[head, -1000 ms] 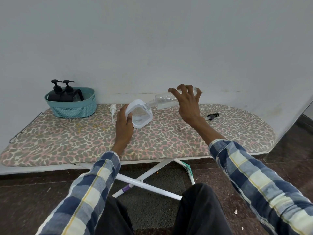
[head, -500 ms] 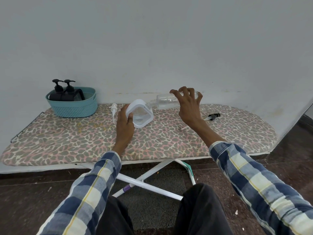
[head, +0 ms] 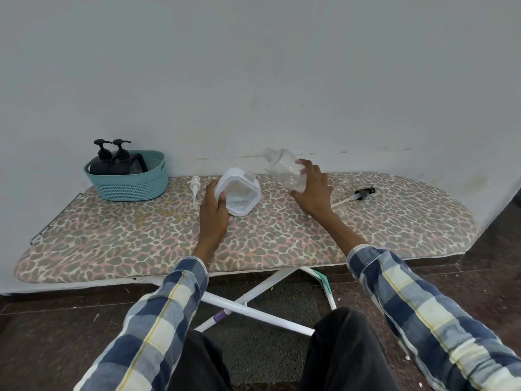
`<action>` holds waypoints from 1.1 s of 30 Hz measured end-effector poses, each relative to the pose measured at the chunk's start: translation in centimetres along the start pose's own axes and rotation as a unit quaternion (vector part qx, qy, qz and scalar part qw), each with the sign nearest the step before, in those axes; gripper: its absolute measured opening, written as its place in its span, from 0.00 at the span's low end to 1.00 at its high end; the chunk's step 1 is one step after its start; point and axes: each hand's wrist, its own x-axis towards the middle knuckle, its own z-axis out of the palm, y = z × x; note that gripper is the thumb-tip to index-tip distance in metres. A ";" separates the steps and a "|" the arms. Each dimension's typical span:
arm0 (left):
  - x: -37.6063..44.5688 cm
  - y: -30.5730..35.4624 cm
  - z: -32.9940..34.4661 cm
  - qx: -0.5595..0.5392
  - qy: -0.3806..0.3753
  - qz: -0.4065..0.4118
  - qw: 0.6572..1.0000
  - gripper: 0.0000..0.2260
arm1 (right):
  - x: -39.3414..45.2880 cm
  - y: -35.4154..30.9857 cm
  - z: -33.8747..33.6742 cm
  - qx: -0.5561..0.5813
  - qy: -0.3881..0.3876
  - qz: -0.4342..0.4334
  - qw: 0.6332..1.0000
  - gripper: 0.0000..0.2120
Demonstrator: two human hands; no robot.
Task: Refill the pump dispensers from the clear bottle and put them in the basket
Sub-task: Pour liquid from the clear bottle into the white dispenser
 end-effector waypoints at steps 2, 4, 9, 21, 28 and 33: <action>-0.2 0.4 0.0 0.001 -0.005 -0.005 1.000 0.20 | 0.2 0.2 0.4 0.057 0.010 0.025 0.998 0.42; -0.3 0.5 -0.1 0.004 -0.007 -0.009 1.000 0.20 | 0.3 0.0 0.5 0.126 0.015 0.062 0.990 0.42; -0.3 0.7 -0.2 0.006 -0.008 -0.004 1.000 0.20 | 0.6 0.1 1.8 0.229 0.013 0.119 0.966 0.41; -0.1 0.9 0.1 0.006 0.000 -0.035 0.999 0.19 | -1.7 -0.1 2.6 0.210 0.067 0.098 0.971 0.48; 0.0 0.5 0.1 0.007 0.016 -0.060 0.998 0.18 | -4.6 -3.5 3.0 0.171 0.243 0.049 0.954 0.28; -0.5 1.5 -0.2 -0.008 0.026 -0.091 0.995 0.18 | -5.4 -5.4 4.9 0.173 0.107 -0.058 0.977 0.28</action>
